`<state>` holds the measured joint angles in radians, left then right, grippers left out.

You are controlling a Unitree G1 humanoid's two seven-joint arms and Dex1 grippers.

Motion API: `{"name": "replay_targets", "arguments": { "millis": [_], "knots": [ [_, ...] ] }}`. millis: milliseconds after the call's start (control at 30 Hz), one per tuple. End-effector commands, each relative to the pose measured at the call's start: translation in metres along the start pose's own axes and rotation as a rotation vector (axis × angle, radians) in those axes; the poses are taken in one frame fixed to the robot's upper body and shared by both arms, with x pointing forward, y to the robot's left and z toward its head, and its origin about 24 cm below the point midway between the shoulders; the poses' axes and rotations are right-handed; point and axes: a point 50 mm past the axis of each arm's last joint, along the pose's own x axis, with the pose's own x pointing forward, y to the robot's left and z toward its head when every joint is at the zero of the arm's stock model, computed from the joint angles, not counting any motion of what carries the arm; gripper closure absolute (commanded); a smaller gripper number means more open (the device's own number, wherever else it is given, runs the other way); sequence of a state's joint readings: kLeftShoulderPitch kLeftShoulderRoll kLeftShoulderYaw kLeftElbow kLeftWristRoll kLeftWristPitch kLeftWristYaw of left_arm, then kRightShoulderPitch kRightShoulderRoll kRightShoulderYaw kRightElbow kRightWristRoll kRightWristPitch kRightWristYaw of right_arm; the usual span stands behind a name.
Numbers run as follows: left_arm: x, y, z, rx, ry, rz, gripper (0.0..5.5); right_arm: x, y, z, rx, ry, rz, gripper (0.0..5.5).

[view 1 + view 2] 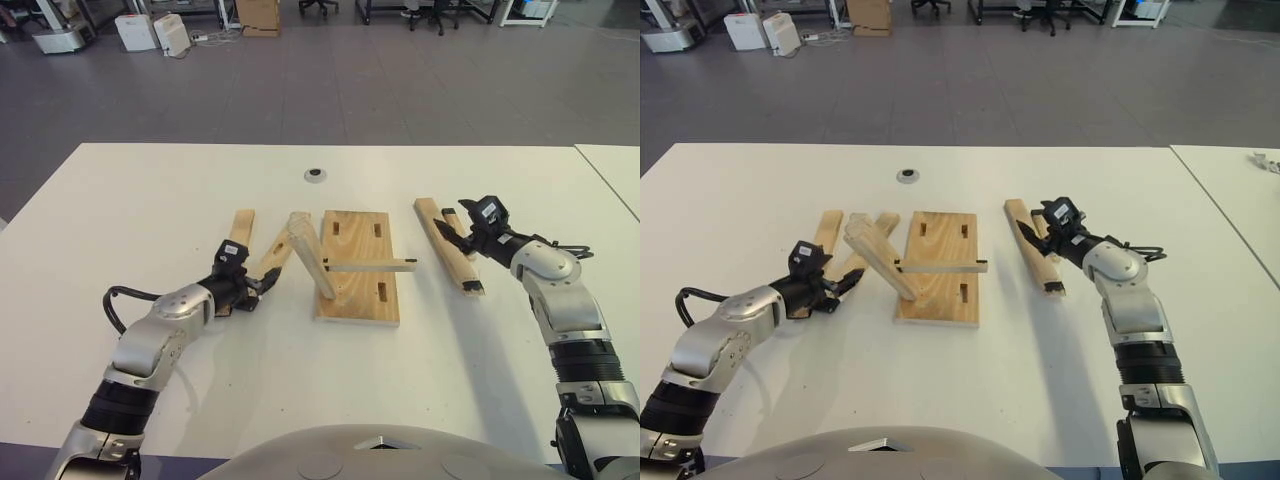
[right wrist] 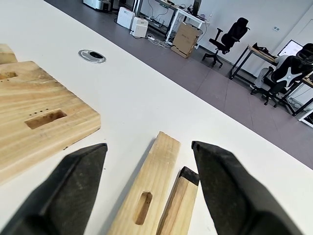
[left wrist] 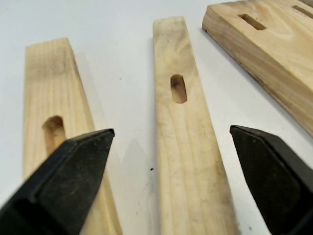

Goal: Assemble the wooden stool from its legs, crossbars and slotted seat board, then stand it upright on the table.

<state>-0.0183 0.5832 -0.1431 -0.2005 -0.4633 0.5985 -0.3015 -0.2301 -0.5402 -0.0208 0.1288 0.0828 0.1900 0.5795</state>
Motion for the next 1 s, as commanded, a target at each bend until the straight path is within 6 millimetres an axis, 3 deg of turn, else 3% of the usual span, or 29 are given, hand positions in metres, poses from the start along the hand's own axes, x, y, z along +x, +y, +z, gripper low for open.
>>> {"name": "replay_targets", "arguments": {
  "millis": [33, 233, 333, 467, 533, 667, 767, 867, 1000],
  "knots": [
    [0.004, 0.0, -0.017, 0.052, 0.124, 0.025, 1.86, 0.002, 0.004, -0.004, -0.005, 0.015, 0.018, 2.26],
    [0.006, -0.009, -0.01, 0.19, 0.133, 0.028, 2.95, 0.006, 0.007, -0.002, -0.007, 0.01, 0.031, 2.26],
    [0.007, -0.012, 0.008, 0.092, 0.012, 0.003, 3.4, 0.013, 0.008, 0.011, 0.087, -0.058, 0.048, 2.26],
    [0.004, -0.005, 0.068, -0.011, -0.336, -0.044, 3.4, 0.028, -0.001, 0.062, 0.45, -0.29, 0.148, 2.26],
    [0.003, -0.003, 0.096, 0.037, -0.494, -0.082, 3.4, 0.038, 0.0, 0.091, 0.58, -0.392, 0.243, 2.26],
    [0.014, -0.001, 0.136, 0.224, -0.637, -0.119, 3.4, 0.063, 0.011, 0.155, 0.879, -0.579, 0.412, 2.26],
    [0.019, -0.012, 0.167, 0.325, -0.715, -0.164, 3.4, 0.065, 0.017, 0.196, 0.998, -0.679, 0.53, 2.26],
    [0.019, -0.023, 0.178, 0.353, -0.767, -0.208, 3.4, 0.071, 0.016, 0.205, 1.106, -0.648, 0.497, 2.26],
    [0.018, -0.028, 0.176, 0.378, -0.783, -0.22, 3.4, 0.072, 0.015, 0.209, 1.162, -0.628, 0.467, 2.26]
  ]
}}
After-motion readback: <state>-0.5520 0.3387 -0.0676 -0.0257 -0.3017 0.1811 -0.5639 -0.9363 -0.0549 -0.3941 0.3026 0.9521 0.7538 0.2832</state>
